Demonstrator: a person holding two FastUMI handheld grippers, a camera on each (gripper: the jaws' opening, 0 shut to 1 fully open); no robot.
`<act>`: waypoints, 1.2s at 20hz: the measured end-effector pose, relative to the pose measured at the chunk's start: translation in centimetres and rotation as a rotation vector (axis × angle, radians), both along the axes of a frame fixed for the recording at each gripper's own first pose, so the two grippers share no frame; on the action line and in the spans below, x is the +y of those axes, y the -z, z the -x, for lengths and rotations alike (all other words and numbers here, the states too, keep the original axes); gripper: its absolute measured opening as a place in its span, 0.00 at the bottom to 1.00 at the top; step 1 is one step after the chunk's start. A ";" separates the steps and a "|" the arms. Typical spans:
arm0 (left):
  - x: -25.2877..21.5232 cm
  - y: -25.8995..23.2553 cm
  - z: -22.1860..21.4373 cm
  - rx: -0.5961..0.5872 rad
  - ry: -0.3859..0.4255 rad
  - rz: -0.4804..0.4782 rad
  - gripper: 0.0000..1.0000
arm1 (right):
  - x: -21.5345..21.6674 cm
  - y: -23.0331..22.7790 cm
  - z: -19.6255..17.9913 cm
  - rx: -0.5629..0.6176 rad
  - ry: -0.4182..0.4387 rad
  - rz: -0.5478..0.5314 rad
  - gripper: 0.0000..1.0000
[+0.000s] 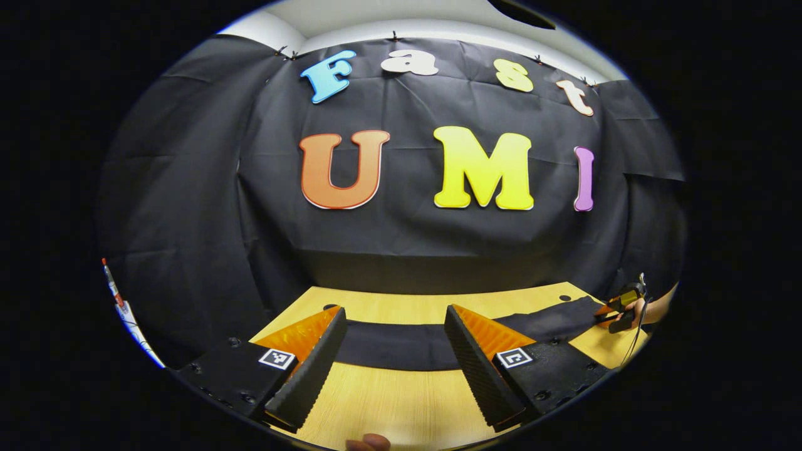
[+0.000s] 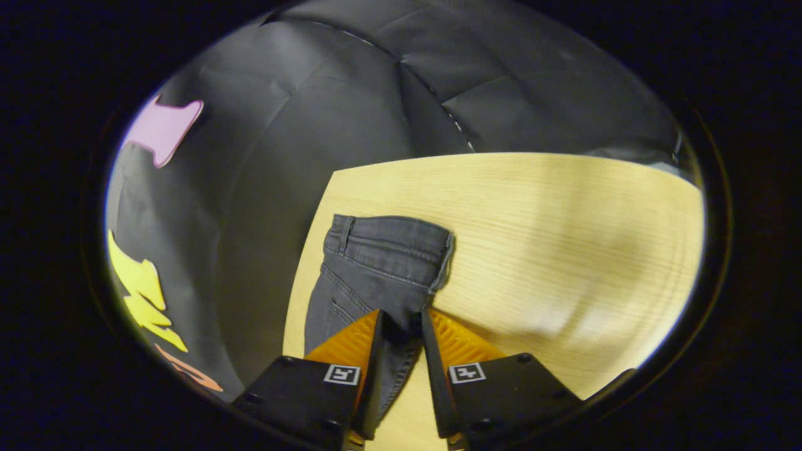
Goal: Grasp the waist and the cuffs of the jeans and fold them to make the two legs overlap; first hold the waist and fold one-third of the jeans toward the cuffs, then hold the cuffs and fold the remaining one-third in the same direction to finish folding.
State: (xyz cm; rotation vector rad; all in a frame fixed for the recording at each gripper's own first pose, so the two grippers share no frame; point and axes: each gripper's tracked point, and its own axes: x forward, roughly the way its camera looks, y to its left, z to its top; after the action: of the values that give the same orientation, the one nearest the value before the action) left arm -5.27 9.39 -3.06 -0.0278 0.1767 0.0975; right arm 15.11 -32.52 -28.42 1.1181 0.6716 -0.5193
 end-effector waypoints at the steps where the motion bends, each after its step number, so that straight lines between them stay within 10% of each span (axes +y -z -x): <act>1: -0.1 0.0 -0.1 0.005 -0.006 0.004 1.00 | 0.1 -0.4 -0.1 -0.003 -0.008 0.021 0.36; 3: 0.0 0.3 0.0 0.017 -0.008 0.012 1.00 | 0.1 0.0 -0.4 0.013 -0.013 0.074 0.00; 13: -0.6 1.0 -1.2 0.032 0.024 0.052 1.00 | 1.9 -7.3 -1.6 -0.072 -0.192 0.356 0.02; 24: 0.3 1.4 -0.4 0.040 0.013 0.056 1.00 | 14.1 -17.7 -2.9 -0.246 -0.554 0.740 0.01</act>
State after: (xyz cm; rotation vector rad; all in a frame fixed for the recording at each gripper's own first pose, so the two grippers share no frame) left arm -4.83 9.70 -4.43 -0.0808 0.2193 0.0805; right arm 18.02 -18.45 -10.67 0.2646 0.4776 -0.1168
